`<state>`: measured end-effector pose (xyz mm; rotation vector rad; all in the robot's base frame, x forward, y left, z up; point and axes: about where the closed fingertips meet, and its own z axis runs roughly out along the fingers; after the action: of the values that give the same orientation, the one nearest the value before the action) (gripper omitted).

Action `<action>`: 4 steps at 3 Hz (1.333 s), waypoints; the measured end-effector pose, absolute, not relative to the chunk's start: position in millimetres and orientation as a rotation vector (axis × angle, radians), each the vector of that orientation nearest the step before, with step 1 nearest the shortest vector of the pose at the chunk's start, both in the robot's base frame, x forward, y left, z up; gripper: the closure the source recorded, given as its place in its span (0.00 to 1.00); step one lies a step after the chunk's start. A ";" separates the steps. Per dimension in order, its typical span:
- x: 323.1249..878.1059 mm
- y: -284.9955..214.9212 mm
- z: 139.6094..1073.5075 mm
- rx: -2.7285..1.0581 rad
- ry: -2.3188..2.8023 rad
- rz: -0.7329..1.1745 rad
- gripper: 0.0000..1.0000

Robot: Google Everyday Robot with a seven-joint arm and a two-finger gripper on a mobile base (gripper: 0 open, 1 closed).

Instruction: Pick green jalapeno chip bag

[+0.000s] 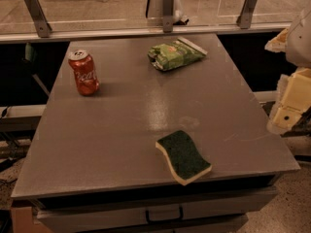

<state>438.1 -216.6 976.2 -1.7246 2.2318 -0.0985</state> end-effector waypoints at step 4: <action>540.3 -164.0 950.6 -1.644 1.984 0.091 0.00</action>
Offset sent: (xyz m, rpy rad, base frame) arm 0.0304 0.0169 -0.0056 0.0740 -0.0233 0.0593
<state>540.3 -164.0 950.6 -1.6436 1.9842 0.0912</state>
